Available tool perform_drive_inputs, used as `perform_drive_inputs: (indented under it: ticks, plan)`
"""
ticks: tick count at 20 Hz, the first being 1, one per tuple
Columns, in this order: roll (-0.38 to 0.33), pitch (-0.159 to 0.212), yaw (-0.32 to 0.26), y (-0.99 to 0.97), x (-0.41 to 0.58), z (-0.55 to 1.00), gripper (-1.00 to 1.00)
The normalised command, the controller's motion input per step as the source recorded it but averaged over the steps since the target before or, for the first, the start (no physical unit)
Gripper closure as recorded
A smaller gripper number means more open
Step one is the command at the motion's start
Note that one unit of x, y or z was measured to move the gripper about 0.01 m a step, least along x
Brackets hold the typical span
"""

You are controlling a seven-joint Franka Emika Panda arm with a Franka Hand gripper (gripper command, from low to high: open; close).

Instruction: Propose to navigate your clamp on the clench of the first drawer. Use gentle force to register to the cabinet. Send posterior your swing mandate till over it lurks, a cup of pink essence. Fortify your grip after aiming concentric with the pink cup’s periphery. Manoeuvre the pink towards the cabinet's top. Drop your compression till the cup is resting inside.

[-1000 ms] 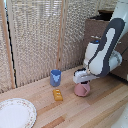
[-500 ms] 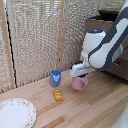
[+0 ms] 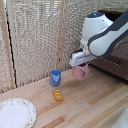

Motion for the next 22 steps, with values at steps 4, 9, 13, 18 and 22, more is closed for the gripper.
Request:
perform_drive_inputs:
  ticks: [4,9,13,18,22]
  plan:
    - [0.000,0.064,-0.162,0.15,0.592,0.80,1.00]
    - [0.000,0.051,-0.204,0.12,0.485,0.68,1.00]
    - [0.061,0.081,-0.260,0.01,0.282,0.63,1.00]
    - [0.136,0.087,-0.287,0.00,0.122,0.51,1.00]
    - [0.193,0.093,-0.289,0.00,0.031,0.37,1.00]
